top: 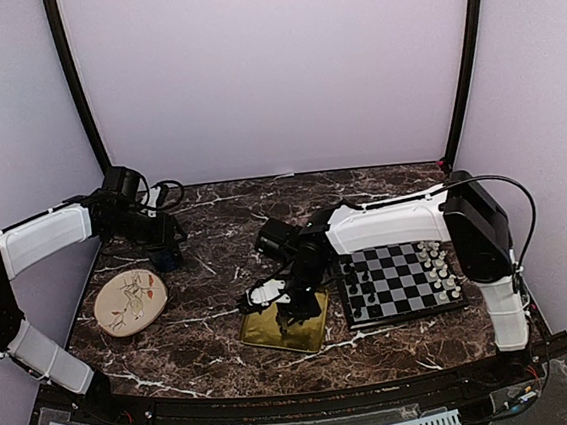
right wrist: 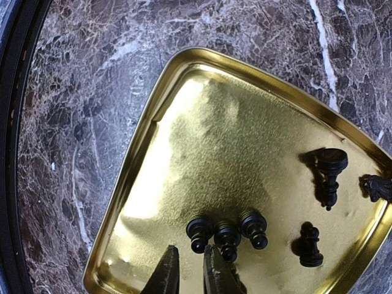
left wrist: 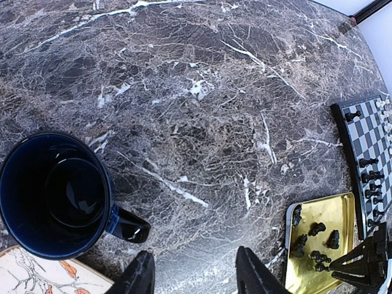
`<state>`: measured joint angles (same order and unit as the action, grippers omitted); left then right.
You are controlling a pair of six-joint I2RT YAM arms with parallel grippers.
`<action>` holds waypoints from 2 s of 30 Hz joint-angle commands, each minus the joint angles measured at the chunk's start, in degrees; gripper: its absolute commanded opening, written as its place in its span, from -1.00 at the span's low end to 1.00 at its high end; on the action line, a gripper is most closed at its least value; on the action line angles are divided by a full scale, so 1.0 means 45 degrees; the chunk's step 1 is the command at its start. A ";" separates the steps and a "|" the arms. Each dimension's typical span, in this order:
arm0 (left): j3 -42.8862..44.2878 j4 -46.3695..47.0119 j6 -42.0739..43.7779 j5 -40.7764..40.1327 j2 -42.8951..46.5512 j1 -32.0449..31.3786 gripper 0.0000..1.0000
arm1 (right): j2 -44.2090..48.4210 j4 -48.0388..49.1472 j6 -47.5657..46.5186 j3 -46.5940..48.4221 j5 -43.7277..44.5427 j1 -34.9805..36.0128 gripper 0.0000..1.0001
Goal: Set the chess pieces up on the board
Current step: Pick up the pawn from the storage box, then place the pawn at e7.
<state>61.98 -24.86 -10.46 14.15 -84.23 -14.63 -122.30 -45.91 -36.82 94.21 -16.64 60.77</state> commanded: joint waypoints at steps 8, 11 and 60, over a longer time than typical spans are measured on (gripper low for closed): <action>-0.0080 0.0076 0.0163 0.0364 0.0106 0.0012 -0.05 | -0.0493 0.0104 0.0317 0.0568 0.0281 0.0147 -0.66; -0.0098 0.0071 0.0166 0.0461 0.0085 0.0011 -0.05 | -0.0512 0.0143 0.0346 0.0548 0.0261 0.0144 -0.64; -0.0032 0.0039 0.0213 0.0842 -0.0393 0.0013 -0.05 | 0.2017 -0.1184 0.0587 0.0652 -0.1460 -0.3677 -0.97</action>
<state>61.98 -24.86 -10.44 17.21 -85.82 -14.63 -118.30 -51.05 -35.03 98.35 -23.97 50.11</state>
